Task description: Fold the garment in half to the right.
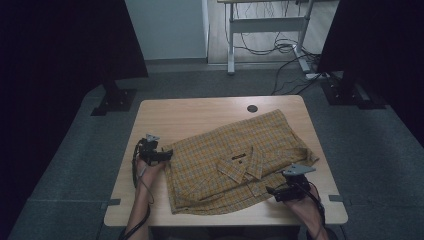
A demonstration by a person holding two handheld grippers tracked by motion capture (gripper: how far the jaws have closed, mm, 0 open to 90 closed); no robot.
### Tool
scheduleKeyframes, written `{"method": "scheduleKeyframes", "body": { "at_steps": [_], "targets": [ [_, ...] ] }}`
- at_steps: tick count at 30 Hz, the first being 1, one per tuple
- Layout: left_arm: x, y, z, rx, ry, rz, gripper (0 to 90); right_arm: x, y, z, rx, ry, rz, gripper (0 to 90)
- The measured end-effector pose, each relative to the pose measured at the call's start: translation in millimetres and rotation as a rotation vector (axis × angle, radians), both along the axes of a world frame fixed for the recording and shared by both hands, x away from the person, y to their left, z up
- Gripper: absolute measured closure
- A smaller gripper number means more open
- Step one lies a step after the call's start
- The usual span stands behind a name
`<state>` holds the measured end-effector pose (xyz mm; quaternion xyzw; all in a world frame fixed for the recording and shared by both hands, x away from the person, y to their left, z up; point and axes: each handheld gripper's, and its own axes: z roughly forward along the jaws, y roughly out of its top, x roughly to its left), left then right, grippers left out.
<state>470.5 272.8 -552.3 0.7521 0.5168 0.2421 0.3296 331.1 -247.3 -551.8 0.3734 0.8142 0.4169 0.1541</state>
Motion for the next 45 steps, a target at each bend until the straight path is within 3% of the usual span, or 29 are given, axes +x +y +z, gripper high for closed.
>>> {"method": "scheduleKeyframes", "body": {
  "at_steps": [23, 34, 45],
  "targets": [
    [-1.6, 0.3, 0.0, 0.0, 0.0, 0.002, 7.8, 8.8, 118.9, 15.9, -0.037, -0.037, 0.269, 7.1],
    [-2.1, 0.4, 0.0, 0.0, 0.0, 0.002, 7.9, 2.6, 172.0, 13.1, -0.027, -0.036, 0.4, 7.2],
    [-2.6, 0.4, -0.1, 0.0, 0.0, 0.0, 7.9, -8.0, 212.6, 4.6, -0.025, -0.015, 0.512, 7.7]
  ]
}}
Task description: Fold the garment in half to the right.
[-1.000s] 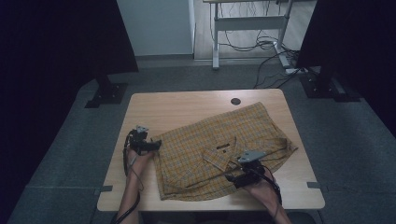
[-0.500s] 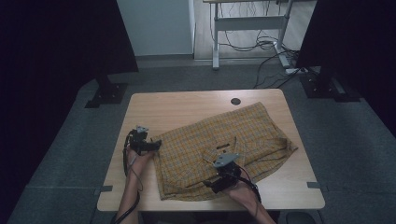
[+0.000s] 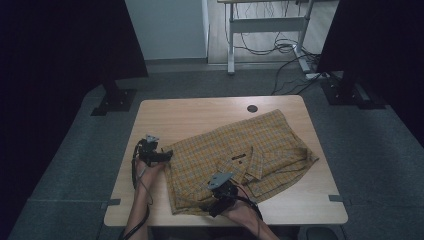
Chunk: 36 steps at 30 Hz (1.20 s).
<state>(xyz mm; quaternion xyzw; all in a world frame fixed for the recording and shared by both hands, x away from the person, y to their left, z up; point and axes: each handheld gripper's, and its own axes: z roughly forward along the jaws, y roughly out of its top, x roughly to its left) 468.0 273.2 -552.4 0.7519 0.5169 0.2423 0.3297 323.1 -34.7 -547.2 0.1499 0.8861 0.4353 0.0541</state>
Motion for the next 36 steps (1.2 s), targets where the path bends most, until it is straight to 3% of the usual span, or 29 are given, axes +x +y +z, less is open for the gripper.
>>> {"method": "scheduleKeyframes", "body": {
  "at_steps": [13, 16, 19, 23, 27, 30, 33, 36],
  "targets": [
    [0.1, 0.6, 0.1, 0.006, 0.0, -0.004, 7.8, -12.4, 43.8, -9.8, -0.028, 0.003, 0.101, 11.8],
    [0.0, 0.7, 0.1, 0.006, -0.001, -0.002, 8.0, -12.9, 50.1, -13.6, -0.065, -0.014, 0.098, 15.1],
    [-1.0, 1.1, 0.4, 0.002, -0.01, -0.002, 10.8, -15.1, 53.4, -13.5, -0.103, -0.066, 0.078, 21.9],
    [-7.6, -1.9, 1.4, -0.017, -0.043, -0.072, 36.4, -12.8, 51.3, -11.7, -0.095, -0.07, 0.04, 39.7],
    [-12.4, -8.9, 1.4, -0.037, -0.05, -0.1, 62.5, -12.8, 48.4, -11.7, -0.08, -0.084, -0.017, 57.9],
    [-13.8, -12.1, 1.2, -0.06, -0.044, -0.119, 78.7, -16.7, 50.6, -10.3, -0.104, -0.12, -0.043, 73.0],
    [-14.2, -12.7, 1.1, -0.069, -0.04, -0.123, 82.9, -16.8, 51.4, -9.7, -0.116, -0.134, -0.053, 77.6],
    [-14.0, -10.7, 1.9, -0.079, -0.032, -0.13, 84.3, -11.0, 47.4, -9.0, -0.077, -0.083, -0.048, 81.4]
  ]
}}
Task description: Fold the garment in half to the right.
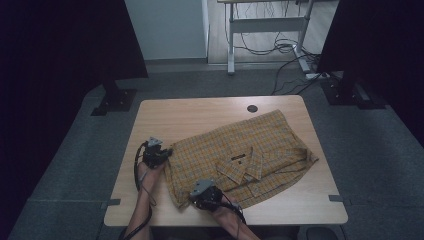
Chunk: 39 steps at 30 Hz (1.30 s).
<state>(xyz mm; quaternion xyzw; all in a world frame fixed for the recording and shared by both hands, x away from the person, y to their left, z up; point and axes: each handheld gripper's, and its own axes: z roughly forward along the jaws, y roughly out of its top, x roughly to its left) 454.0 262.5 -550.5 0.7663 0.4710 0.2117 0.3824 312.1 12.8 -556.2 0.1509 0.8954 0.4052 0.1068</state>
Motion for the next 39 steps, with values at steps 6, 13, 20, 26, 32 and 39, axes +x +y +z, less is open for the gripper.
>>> {"method": "scheduleKeyframes", "body": {
  "at_steps": [6, 13, 20, 26, 32, 39],
  "targets": [
    [-3.6, -3.4, 11.5, 0.043, -0.019, -0.014, 84.5, -0.6, -7.3, 9.8, 0.044, 0.002, 0.016, 83.3],
    [-18.6, -13.9, 49.3, 0.037, -0.115, -0.04, 84.4, -6.3, -32.3, 45.3, 0.125, -0.028, 0.018, 83.7],
    [-24.5, -36.1, 90.0, -0.039, -0.24, -0.074, 84.4, -11.8, -73.4, 75.1, 0.188, -0.074, -0.031, 83.8],
    [-16.5, -80.7, 106.9, 0.064, -0.362, -0.091, 84.4, -5.4, -119.6, 83.5, 0.224, -0.089, -0.119, 84.1],
    [5.2, -129.5, 86.9, 0.145, -0.38, -0.121, 84.2, 10.0, -163.9, 66.8, 0.207, -0.05, -0.218, 84.3],
    [29.7, -169.0, 28.8, 0.268, -0.245, -0.178, 83.0, 23.2, -188.6, 22.3, 0.092, 0.031, -0.259, 84.3]
  ]
}}
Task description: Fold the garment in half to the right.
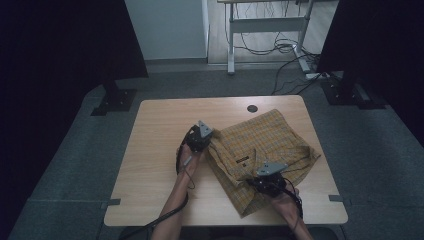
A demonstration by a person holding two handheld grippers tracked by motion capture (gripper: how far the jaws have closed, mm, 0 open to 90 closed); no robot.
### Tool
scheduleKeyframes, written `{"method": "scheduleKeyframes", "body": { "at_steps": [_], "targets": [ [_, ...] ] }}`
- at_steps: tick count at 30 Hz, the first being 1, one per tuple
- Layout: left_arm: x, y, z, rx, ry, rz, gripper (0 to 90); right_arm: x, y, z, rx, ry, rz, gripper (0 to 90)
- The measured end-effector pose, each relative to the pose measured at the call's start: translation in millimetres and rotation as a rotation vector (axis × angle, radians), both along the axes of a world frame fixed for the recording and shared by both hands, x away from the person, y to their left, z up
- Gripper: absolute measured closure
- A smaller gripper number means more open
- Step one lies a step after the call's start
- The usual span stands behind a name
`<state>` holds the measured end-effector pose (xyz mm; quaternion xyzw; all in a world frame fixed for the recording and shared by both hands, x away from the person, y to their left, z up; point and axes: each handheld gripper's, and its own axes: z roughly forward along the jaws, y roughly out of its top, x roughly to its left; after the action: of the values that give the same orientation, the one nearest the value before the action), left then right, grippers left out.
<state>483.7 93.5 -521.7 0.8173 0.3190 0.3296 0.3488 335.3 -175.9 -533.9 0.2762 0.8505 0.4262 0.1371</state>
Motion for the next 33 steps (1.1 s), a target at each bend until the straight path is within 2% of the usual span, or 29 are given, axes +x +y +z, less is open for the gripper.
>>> {"method": "scheduleKeyframes", "body": {
  "at_steps": [2, 4, 7, 10, 16, 19, 21, 24, 28, 31, 33],
  "targets": [
    [1.9, -1.8, -13.2, 0.023, 0.022, 0.003, 82.9, 1.1, -3.1, -9.5, -0.003, 0.02, 0.003, 84.3],
    [2.2, 0.4, -20.3, 0.021, 0.044, 0.009, 82.8, 1.3, -3.7, -13.1, 0.008, 0.035, 0.006, 84.3],
    [-1.0, 6.0, -24.1, 0.026, 0.063, 0.009, 82.8, -0.2, 3.2, -14.0, -0.025, 0.032, 0.022, 84.3],
    [-6.8, 15.7, -25.5, 0.036, 0.076, 0.017, 82.9, -2.6, 13.3, -15.3, -0.027, 0.036, 0.049, 84.2],
    [-24.7, 48.6, -26.6, 0.021, 0.086, 0.04, 83.3, -12.4, 45.2, -15.3, -0.04, 0.038, 0.123, 84.2],
    [-36.7, 68.1, -26.9, 0.026, 0.086, 0.062, 83.5, -17.4, 65.5, -15.5, -0.041, 0.039, 0.173, 84.2],
    [-44.8, 80.9, -26.1, 0.044, 0.088, 0.075, 83.5, -20.8, 79.1, -15.9, -0.035, 0.043, 0.204, 84.2],
    [-56.4, 99.9, -25.7, 0.043, 0.095, 0.098, 83.5, -25.8, 98.7, -16.1, -0.033, 0.044, 0.253, 84.2],
    [-67.3, 122.3, -25.9, 0.005, 0.107, 0.125, 83.5, -31.3, 120.8, -16.5, -0.029, 0.049, 0.308, 84.1],
    [-70.4, 135.1, -25.9, -0.017, 0.114, 0.12, 83.3, -33.9, 132.8, -16.5, -0.022, 0.057, 0.336, 83.8],
    [-71.4, 141.0, -25.2, -0.016, 0.113, 0.114, 83.2, -35.9, 138.8, -15.9, -0.032, 0.05, 0.349, 83.9]
  ]
}}
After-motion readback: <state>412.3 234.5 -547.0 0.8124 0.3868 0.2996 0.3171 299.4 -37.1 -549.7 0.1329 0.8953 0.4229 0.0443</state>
